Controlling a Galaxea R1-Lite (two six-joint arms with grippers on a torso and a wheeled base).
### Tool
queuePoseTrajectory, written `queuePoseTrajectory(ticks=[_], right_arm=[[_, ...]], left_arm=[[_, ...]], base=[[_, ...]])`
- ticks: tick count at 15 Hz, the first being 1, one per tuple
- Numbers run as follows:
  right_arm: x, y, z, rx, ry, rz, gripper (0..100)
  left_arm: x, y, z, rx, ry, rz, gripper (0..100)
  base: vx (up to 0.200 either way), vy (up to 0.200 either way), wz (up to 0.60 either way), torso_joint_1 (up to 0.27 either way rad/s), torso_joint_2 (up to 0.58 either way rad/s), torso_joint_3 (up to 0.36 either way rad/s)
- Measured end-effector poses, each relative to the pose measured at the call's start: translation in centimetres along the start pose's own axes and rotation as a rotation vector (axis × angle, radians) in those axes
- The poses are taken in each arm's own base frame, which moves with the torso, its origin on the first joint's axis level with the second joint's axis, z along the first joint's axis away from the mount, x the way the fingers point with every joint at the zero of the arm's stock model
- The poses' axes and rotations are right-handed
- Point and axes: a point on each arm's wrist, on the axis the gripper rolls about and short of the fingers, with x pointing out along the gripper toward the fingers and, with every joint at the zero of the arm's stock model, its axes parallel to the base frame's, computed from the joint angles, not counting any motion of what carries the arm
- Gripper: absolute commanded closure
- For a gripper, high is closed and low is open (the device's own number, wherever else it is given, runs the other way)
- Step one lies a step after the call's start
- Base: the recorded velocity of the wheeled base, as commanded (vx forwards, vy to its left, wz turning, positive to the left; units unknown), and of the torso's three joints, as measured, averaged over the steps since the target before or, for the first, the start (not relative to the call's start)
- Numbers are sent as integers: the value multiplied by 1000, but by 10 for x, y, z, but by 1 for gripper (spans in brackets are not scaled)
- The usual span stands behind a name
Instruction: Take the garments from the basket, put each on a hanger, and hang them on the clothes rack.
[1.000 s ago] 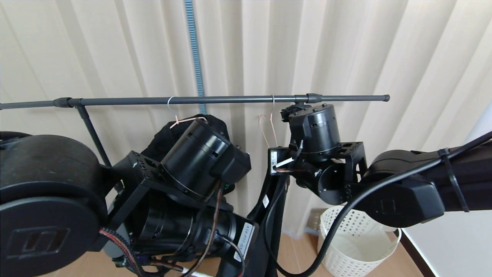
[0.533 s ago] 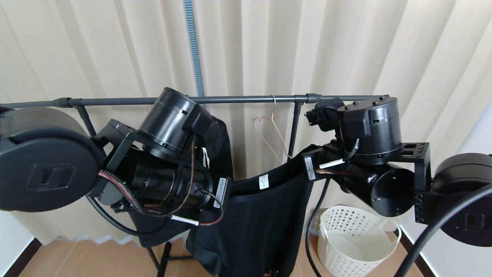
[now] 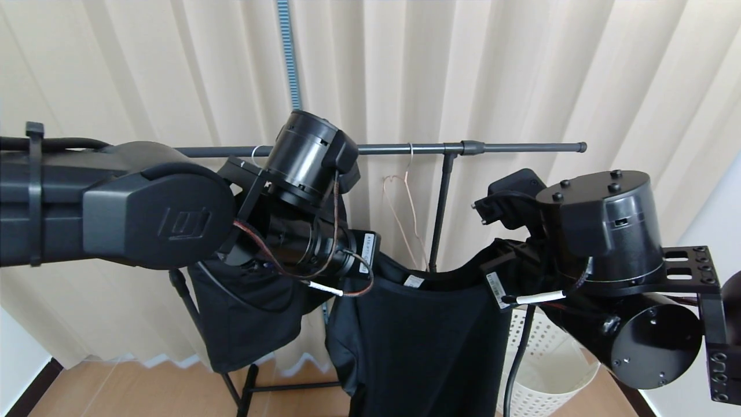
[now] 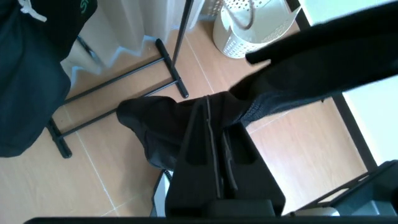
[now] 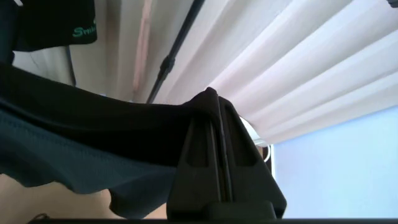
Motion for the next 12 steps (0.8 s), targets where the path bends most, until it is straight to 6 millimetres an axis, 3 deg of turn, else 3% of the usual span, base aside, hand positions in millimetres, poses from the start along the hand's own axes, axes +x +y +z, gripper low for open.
queuePoseTrajectory(ticks=[4,5,12], right_arm=[[-3,-6,2,3,-8,-9,100],[-2,-7,2,4,-6,-14,100],[11,-14,1,7,18,-55,100]], left_arm=[[5,0,-2,1,14,3,100],[5,0,-4,2,21,4,0],[-4,1,-21,38,26,-16,0]], base=[[0,0,0,0,0,0],[0,0,0,0,0,0],[0,0,0,0,0,0]])
